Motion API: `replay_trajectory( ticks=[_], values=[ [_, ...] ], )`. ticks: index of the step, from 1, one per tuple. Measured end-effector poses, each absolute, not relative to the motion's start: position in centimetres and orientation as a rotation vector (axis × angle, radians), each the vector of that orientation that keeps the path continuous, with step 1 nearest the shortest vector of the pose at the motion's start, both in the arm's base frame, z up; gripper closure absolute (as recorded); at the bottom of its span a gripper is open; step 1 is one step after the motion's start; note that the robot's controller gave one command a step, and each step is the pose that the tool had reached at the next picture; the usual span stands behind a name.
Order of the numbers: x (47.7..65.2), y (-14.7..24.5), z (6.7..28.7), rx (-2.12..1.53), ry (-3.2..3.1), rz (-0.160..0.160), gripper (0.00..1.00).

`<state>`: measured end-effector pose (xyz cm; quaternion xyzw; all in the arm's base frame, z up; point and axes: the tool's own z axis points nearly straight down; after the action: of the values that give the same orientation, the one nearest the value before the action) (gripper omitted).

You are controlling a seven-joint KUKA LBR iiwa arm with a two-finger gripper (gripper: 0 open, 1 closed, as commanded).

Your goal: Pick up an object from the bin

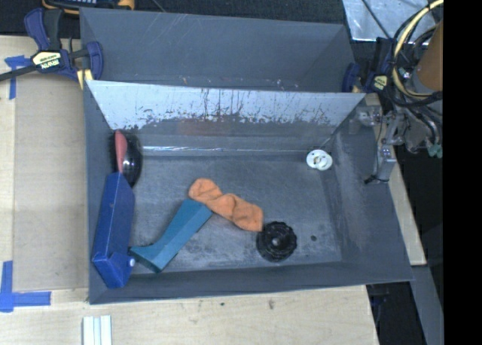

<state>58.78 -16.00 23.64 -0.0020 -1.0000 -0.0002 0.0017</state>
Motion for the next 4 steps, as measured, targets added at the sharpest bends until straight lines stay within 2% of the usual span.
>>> replay_trajectory(
  ticks=[1,2,3,4],
  values=[
    [58.9,-15.9,24.2,-0.001,-3.146,0.002,0.0],
    [55.0,-12.6,17.2,0.146,-3.144,0.002,0.0],
    [54.8,-7.5,10.4,-0.221,-3.139,0.001,0.0],
    [54.1,-4.8,12.8,-0.044,-3.143,0.001,0.0]
  ],
)
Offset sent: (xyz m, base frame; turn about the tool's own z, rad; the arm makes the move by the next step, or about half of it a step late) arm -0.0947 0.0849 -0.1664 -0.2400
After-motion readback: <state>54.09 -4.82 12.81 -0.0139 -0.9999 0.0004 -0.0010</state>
